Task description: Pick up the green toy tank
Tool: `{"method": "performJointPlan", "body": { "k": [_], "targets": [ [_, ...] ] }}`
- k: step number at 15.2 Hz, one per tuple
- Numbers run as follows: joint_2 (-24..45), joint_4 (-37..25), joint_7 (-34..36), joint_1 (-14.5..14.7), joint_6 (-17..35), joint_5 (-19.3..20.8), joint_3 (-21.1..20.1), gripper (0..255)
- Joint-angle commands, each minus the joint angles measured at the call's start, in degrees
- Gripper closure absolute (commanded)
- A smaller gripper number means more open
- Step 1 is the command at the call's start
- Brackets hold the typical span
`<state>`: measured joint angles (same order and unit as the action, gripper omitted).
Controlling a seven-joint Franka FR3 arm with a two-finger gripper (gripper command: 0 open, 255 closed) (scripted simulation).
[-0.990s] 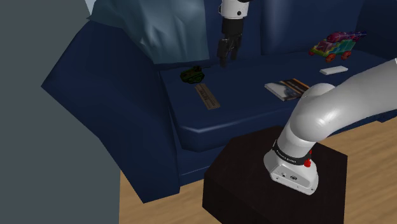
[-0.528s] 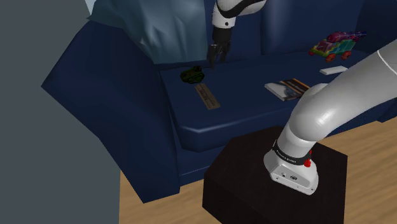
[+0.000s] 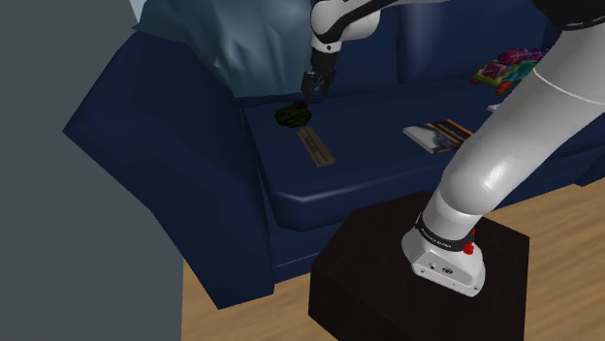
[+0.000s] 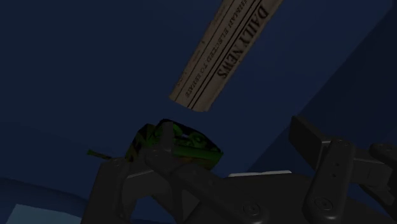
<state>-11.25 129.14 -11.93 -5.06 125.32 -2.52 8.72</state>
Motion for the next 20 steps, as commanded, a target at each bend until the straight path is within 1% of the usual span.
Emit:
{"method": "performJointPlan", "body": {
  "k": [1, 6, 12, 13, 20],
  "targets": [
    [3.4, -1.8, -1.3, -0.3, 2.9, -1.2, 0.9, 0],
    [13.0, -8.7, -4.9, -1.1, 8.3, -5.7, 2.5, 0],
    [24.8, -19.4, -9.4, -3.4, 12.1, -12.1, 2.8, 0],
    [25.5, -20.2, -9.6, -3.6, 12.3, -12.5, 2.7, 0],
    [28.4, -18.1, -11.5, -4.1, 17.1, -14.4, 2.0, 0]
  ]
}}
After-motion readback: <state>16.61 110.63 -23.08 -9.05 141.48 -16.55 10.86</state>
